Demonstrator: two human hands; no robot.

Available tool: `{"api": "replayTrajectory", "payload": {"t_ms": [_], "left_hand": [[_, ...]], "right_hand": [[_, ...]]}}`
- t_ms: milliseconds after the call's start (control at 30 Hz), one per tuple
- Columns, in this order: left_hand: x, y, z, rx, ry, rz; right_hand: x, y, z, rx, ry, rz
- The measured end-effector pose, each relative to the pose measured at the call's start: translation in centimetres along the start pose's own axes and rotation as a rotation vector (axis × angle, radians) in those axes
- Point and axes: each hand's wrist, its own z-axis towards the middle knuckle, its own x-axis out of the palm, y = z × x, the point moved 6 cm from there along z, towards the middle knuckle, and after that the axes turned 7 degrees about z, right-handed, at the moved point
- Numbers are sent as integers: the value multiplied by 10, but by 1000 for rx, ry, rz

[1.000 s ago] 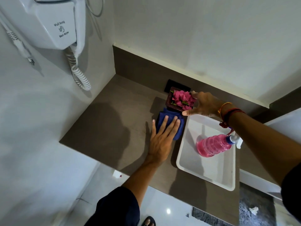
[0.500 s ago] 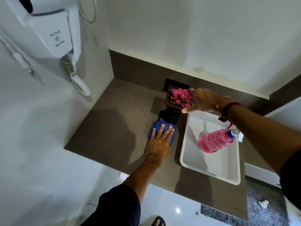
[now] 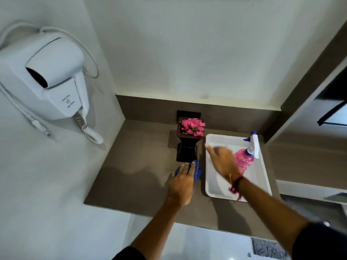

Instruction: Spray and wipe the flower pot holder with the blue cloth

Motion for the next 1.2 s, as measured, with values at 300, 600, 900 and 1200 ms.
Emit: {"api": "replayTrajectory", "payload": {"t_ms": [300, 600, 900, 1200], "left_hand": [[10, -96, -38, 253, -164, 115], [9, -93, -13, 157, 25, -615], [9, -91, 49, -94, 126, -659], [17, -109, 61, 0, 7, -222]], "right_hand": [[15, -92, -59, 701, 200, 949], [-21, -123, -63, 461, 30, 965], [-37, -139, -38, 378, -23, 858], [-29, -168, -37, 437, -154, 425]]}}
